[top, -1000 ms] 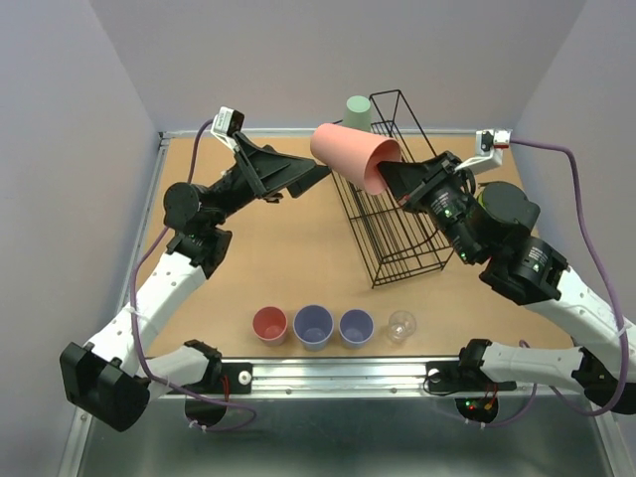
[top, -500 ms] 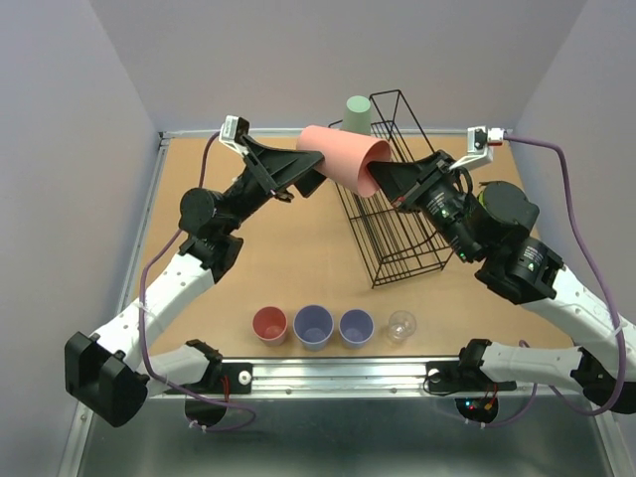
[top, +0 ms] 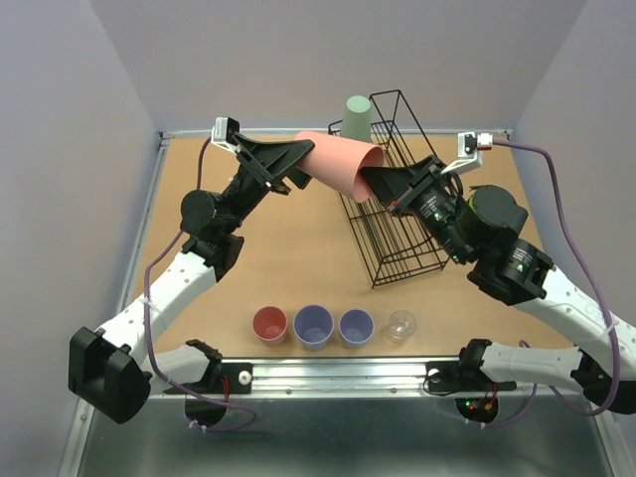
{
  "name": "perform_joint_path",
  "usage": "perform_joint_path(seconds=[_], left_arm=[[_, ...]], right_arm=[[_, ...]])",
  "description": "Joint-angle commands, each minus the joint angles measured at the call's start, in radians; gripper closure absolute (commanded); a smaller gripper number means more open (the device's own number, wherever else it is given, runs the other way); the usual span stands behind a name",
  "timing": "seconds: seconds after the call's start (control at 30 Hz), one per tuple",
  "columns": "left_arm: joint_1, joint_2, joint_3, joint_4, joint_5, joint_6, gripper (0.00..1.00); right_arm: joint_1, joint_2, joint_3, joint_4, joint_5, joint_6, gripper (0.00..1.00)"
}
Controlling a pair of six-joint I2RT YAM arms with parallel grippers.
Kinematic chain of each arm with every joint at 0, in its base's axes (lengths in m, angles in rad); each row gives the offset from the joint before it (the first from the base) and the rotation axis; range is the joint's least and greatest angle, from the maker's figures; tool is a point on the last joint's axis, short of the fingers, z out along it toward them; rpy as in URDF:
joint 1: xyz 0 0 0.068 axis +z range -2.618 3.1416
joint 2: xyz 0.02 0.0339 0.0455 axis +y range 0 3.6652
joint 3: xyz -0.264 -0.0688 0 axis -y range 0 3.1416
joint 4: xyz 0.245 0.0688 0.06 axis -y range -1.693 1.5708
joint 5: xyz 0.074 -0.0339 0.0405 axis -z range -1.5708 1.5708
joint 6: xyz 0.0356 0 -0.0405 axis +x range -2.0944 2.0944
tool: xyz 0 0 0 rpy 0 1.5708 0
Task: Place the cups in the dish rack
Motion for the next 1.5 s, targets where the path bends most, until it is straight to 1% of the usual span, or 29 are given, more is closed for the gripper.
perform_joint_path(seconds=[0.0, 0.13, 0.17, 0.23, 0.27, 0.3, 0.37, 0.4, 0.43, 0.47, 0.53, 0.57, 0.6, 0.63, 0.7, 0.73, 0.77, 0.8, 0.83, 0.93, 1.0, 1.1, 1.17, 1.23, 1.27, 1.3, 1.37, 1.43, 1.47], left_arm=[[0.007, 0.010, 0.074, 0.071, 0.016, 0.004, 0.21], [0.019, 0.030, 0.090, 0.071, 0.024, 0.006, 0.39], [0.023, 0.030, 0.100, 0.071, 0.029, 0.007, 0.54], [0.043, 0.041, 0.113, 0.053, 0.036, 0.013, 0.77], [0.049, 0.041, 0.126, 0.039, 0.044, 0.016, 0.92], [0.066, 0.047, 0.136, 0.013, 0.050, 0.033, 1.00], [0.083, 0.051, 0.162, -0.012, 0.072, 0.050, 1.00], [0.092, 0.053, 0.171, -0.024, 0.078, 0.061, 1.00], [0.112, 0.065, 0.182, -0.050, 0.087, 0.070, 1.00], [0.123, 0.070, 0.209, -0.067, 0.111, 0.094, 1.00], [0.158, 0.091, 0.275, -0.166, 0.145, 0.168, 1.00], [0.168, 0.097, 0.298, -0.203, 0.156, 0.200, 1.00], [0.178, 0.105, 0.324, -0.290, 0.164, 0.234, 1.00], [0.194, 0.125, 0.384, -0.343, 0.176, 0.281, 1.00], [0.201, 0.154, 0.459, -0.455, 0.184, 0.439, 1.00], [0.201, 0.192, 0.504, -0.586, 0.181, 0.491, 1.00], [0.201, 0.212, 0.578, -0.643, 0.167, 0.536, 1.00], [0.201, 0.232, 0.608, -0.714, 0.167, 0.606, 1.00], [0.201, 0.266, 0.626, -0.728, 0.167, 0.624, 1.00], [0.197, 0.326, 0.676, -0.748, 0.152, 0.694, 1.00], [0.185, 0.355, 0.717, -0.773, 0.109, 0.740, 1.00], [0.113, 0.434, 0.769, -0.802, 0.020, 0.861, 1.00], [0.070, 0.464, 0.798, -0.805, -0.067, 0.964, 1.00], [0.012, 0.507, 0.835, -0.799, -0.124, 1.022, 1.00], [-0.005, 0.516, 0.840, -0.787, -0.182, 1.082, 1.00], [-0.021, 0.530, 0.834, -0.750, -0.206, 1.102, 1.00], [-0.050, 0.533, 0.788, -0.692, -0.267, 1.154, 1.00], [-0.062, 0.524, 0.731, -0.552, -0.275, 1.191, 1.00], [-0.079, 0.518, 0.663, -0.496, -0.290, 1.211, 1.00]], right_arm=[[0.010, 0.014, -0.015, 0.058, -0.013, 0.004, 1.00], [0.010, 0.030, -0.024, 0.058, -0.023, 0.018, 1.00], [0.010, 0.028, -0.030, 0.058, -0.027, 0.022, 1.00], [0.008, 0.022, -0.053, 0.060, -0.033, 0.024, 1.00], [0.008, 0.008, -0.062, 0.058, -0.031, 0.031, 0.99], [0.010, -0.001, -0.071, 0.058, -0.027, 0.031, 1.00], [0.008, -0.036, -0.102, 0.057, -0.017, 0.036, 0.97], [0.008, -0.047, -0.111, 0.055, -0.005, 0.035, 0.89], [0.010, -0.061, -0.119, 0.054, 0.001, 0.033, 0.80], [0.010, -0.074, -0.128, 0.040, 0.006, 0.030, 0.52], [0.010, -0.108, -0.121, -0.012, 0.044, 0.025, 0.27], [0.008, -0.117, -0.120, -0.035, 0.044, 0.022, 0.23], [0.008, -0.143, -0.111, -0.060, 0.064, 0.019, 0.21], [0.010, -0.154, -0.107, -0.116, 0.079, 0.021, 0.16], [0.010, -0.189, -0.101, -0.176, 0.122, 0.024, 0.14], [0.010, -0.226, -0.093, -0.245, 0.140, 0.031, 0.13], [0.010, -0.246, -0.093, -0.279, 0.159, 0.050, 0.13], [0.008, -0.268, -0.093, -0.310, 0.192, 0.059, 0.12], [0.010, -0.319, -0.099, -0.368, 0.208, 0.070, 0.12], [0.008, -0.393, -0.110, -0.449, 0.263, 0.125, 0.13], [0.010, -0.449, -0.104, -0.534, 0.292, 0.166, 0.15], [0.010, -0.461, -0.053, -0.640, 0.303, 0.185, 0.18], [0.010, -0.441, -0.019, -0.715, 0.302, 0.188, 0.19], [0.008, -0.397, 0.040, -0.771, 0.296, 0.180, 0.20], [0.010, -0.385, 0.062, -0.787, 0.296, 0.176, 0.21], [0.010, -0.363, 0.088, -0.798, 0.296, 0.174, 0.21], [0.008, -0.355, 0.106, -0.816, 0.302, 0.174, 0.21], [0.010, -0.360, 0.116, -0.824, 0.309, 0.177, 0.21], [0.010, -0.364, 0.117, -0.833, 0.314, 0.185, 0.22]])
